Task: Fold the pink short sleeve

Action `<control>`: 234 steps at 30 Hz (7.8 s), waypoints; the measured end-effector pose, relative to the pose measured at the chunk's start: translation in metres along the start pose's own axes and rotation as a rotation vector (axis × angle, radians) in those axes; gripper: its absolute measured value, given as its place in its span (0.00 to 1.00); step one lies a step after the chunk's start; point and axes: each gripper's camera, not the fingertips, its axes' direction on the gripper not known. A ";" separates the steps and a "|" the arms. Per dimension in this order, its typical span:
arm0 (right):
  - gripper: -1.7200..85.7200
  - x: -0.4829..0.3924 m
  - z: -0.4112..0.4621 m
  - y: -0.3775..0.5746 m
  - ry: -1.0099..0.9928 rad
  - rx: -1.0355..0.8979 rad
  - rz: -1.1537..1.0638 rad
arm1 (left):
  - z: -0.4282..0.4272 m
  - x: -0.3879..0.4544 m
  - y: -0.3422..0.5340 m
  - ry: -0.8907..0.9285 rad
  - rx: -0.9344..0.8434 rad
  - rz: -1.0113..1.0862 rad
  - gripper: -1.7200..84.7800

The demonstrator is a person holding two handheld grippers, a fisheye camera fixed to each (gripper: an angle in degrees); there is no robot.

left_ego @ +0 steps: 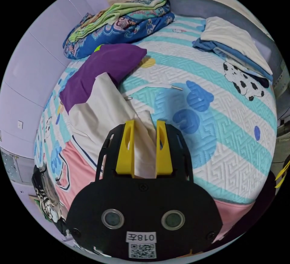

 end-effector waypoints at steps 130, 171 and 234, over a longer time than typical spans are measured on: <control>0.09 -0.288 0.555 -0.201 0.526 0.000 -1.120 | -0.092 -0.261 1.061 0.557 0.926 -0.956 0.10; 0.09 -0.234 0.495 -0.281 0.051 0.103 -0.587 | -0.165 -0.296 0.938 0.164 0.364 -1.003 0.15; 0.13 -0.490 0.749 -0.401 0.396 -0.247 -0.836 | -0.196 -0.202 1.139 0.912 0.688 -0.646 0.01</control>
